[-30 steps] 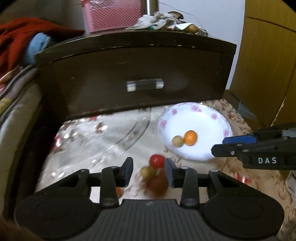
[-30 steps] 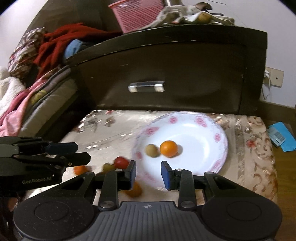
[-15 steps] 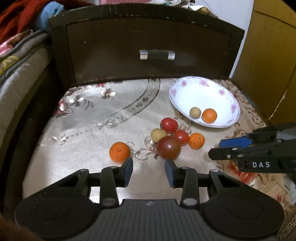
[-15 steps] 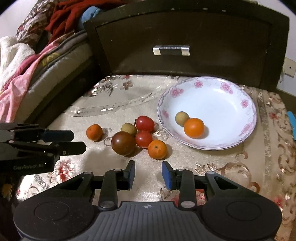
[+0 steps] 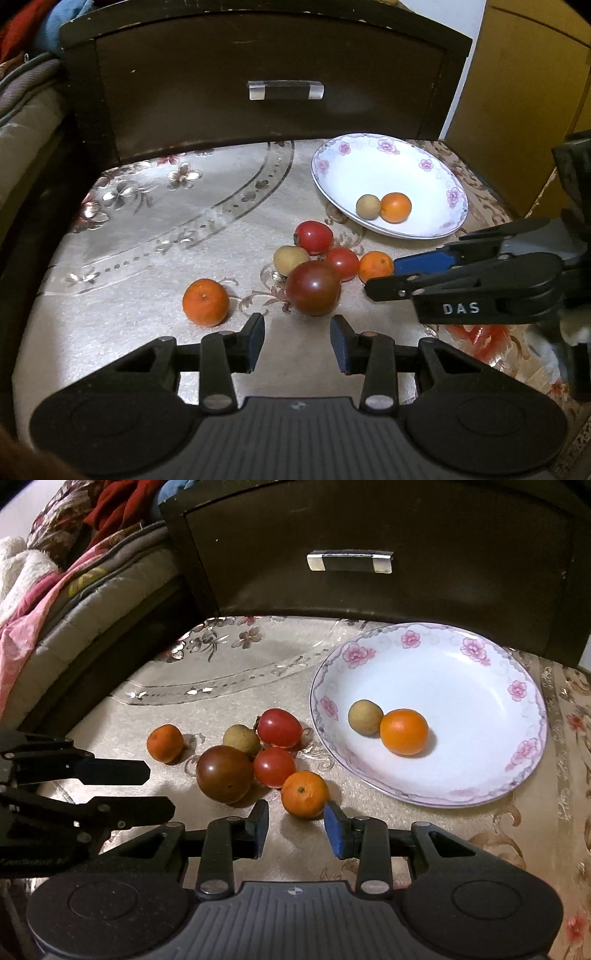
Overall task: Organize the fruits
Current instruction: 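Grasp a mandarin with the right gripper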
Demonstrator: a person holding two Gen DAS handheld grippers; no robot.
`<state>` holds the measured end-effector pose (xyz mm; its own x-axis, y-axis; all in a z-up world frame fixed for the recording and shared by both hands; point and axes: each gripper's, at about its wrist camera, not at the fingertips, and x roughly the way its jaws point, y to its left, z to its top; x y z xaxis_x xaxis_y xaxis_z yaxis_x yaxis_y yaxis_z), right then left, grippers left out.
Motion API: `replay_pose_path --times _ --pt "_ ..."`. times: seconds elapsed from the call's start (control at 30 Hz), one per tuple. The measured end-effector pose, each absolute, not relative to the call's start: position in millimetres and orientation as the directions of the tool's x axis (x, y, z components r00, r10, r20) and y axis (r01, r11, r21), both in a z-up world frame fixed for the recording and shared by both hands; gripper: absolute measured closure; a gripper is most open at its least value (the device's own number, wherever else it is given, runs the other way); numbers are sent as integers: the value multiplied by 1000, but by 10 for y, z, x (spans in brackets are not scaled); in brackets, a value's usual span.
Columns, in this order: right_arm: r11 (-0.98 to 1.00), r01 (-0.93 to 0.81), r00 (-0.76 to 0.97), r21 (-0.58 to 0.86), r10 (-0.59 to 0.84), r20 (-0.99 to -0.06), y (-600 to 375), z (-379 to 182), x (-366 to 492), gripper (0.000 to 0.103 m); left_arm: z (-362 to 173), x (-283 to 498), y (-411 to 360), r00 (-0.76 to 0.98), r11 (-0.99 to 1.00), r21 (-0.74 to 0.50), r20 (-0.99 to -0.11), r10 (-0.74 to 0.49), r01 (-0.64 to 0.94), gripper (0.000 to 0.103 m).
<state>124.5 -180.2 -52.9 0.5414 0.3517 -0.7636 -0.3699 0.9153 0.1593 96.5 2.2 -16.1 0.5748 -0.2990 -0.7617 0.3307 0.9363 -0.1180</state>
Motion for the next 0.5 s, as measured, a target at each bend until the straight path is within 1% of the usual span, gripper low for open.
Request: replay_pose_path --times 0.2,0.3,0.33,0.43,0.5 --pt "916 -374 550 147 346 -760 -1777 -576 1306 70 -204 1005 -3 564 933 -127 -767 -307 336 55" --pt "919 -369 560 137 338 -757 -1763 -581 1322 70 -220 1015 -29 568 932 -118 -764 -306 344 52" --pt "919 -369 560 136 337 -757 -1765 -581 1320 71 -223 1021 -37 569 931 -118 -763 -308 346 52" --pt "920 -373 560 124 330 -760 -1780 -575 1300 79 -225 1041 -69 580 932 -111 -755 -306 346 52" --pt "919 -372 557 129 332 -761 -1804 -562 1285 80 -220 1054 -104 587 931 -100 -751 -302 351 52"
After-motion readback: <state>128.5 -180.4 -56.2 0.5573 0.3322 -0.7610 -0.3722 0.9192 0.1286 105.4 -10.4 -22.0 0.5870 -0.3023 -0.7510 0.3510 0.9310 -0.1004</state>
